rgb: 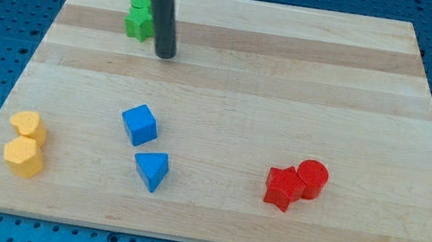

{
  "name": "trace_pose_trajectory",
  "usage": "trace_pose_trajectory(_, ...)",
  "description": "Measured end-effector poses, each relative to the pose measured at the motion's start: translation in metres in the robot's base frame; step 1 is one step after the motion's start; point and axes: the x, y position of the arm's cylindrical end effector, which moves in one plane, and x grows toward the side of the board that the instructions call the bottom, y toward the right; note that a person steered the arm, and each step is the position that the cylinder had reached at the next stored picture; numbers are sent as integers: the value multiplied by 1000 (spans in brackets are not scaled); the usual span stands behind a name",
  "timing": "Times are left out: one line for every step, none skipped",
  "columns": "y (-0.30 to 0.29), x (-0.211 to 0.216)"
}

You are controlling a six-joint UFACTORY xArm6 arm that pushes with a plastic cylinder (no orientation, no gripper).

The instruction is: Slightly move the green star bottom left to the green circle

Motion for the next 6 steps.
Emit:
trace_pose_trajectory(-1, -26)
trace_pose_trajectory(-25, -32)
trace_pose_trajectory(-48, -32)
trace_pose_trajectory(-67, -32)
trace_pose_trajectory(-82, -36)
trace_pose_trajectory(-99, -40)
